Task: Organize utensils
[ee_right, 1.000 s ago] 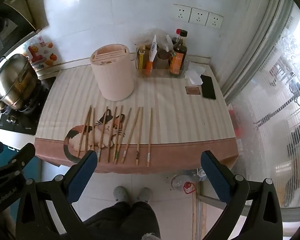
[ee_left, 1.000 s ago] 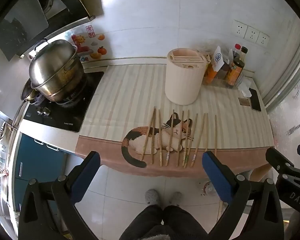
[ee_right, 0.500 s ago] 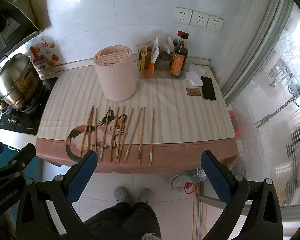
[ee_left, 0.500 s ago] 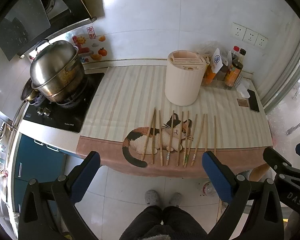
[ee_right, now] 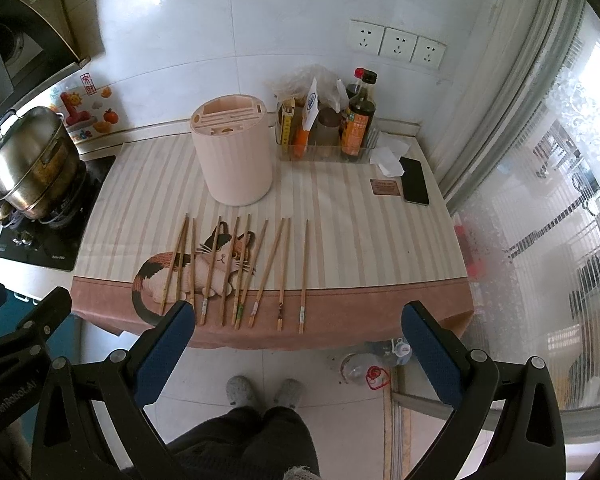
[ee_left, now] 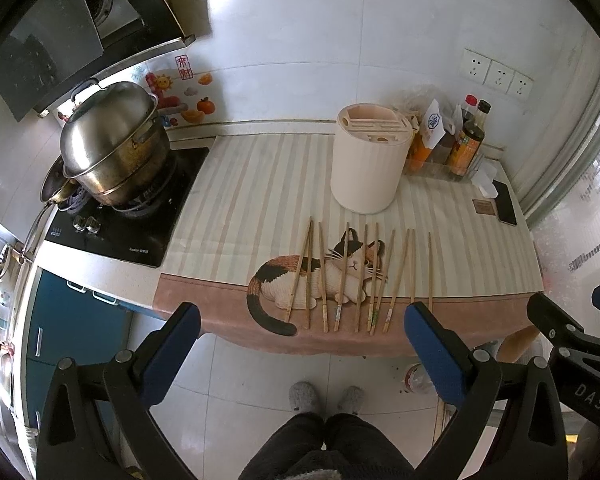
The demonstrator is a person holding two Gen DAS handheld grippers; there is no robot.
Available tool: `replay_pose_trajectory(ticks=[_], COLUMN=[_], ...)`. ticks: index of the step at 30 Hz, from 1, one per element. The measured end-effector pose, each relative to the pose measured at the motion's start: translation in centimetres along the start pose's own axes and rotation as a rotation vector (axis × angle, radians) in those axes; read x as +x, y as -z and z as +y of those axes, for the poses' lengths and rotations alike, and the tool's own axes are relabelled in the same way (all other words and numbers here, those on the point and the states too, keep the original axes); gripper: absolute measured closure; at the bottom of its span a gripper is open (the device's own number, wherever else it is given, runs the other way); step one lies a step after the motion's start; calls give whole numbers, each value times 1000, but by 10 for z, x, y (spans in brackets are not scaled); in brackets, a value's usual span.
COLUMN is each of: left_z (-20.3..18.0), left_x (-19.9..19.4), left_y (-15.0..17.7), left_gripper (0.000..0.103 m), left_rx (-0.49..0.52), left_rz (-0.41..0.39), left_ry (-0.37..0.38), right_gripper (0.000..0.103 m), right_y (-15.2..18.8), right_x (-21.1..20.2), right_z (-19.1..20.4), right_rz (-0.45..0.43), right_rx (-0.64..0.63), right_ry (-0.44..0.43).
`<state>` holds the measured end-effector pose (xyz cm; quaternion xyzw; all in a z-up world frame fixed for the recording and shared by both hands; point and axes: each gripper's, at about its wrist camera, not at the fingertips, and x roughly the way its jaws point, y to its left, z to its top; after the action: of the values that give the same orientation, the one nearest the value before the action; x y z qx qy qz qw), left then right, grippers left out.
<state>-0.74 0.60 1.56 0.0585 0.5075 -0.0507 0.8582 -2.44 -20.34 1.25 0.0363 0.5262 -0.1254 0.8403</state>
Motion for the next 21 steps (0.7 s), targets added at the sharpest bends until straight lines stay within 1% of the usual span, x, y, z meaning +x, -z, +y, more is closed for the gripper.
replay_pose_trajectory(ticks=[6, 8, 17, 21], left_z=[-5, 0, -8, -6], left_x=[-2, 0, -5, -2], left_y=[-6, 1, -7, -5], left_gripper=[0, 0, 0, 0], left_rx=[5, -4, -1, -2], left_rz=[-1, -2, 0, -1], left_ry=[4, 2, 9, 7], right_gripper=[0, 0, 0, 0], right_y=[0, 1, 2, 4], right_x=[-1, -1, -6, -6], right_z=[2, 2, 3, 3], right_rz=[-1, -4, -8, -8], right_rx=[0, 0, 2, 2], right_ry=[2, 3, 9, 9])
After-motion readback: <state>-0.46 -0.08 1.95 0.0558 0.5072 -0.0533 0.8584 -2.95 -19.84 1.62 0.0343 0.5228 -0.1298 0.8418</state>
